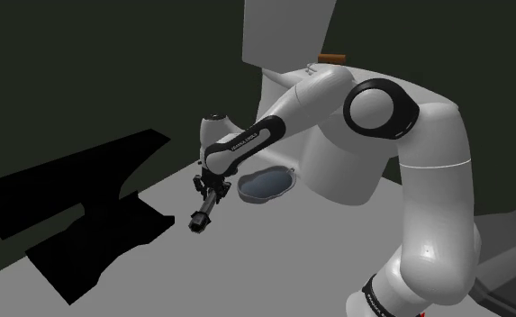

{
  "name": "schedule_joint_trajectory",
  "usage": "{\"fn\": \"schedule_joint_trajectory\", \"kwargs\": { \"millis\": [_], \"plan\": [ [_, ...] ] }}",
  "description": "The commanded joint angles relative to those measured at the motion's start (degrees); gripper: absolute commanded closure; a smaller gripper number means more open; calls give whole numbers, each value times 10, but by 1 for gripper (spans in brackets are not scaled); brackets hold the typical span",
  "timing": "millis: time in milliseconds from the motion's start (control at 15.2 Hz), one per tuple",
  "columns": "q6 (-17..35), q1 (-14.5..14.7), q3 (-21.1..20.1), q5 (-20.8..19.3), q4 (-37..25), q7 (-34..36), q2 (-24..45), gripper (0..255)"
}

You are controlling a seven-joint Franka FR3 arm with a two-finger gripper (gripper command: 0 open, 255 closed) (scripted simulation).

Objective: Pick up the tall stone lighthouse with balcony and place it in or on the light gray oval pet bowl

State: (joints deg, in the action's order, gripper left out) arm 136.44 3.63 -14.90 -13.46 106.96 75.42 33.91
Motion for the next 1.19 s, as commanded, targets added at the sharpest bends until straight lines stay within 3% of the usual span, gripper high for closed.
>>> {"fn": "schedule_joint_trajectory", "kwargs": {
  "millis": [0,462,1122],
  "plan": [
    [0,0,0,0,0,0,0,255],
    [0,0,0,0,0,0,0,255],
    [-53,-10,-14,20,-1,-13,-54,255]
  ]
}}
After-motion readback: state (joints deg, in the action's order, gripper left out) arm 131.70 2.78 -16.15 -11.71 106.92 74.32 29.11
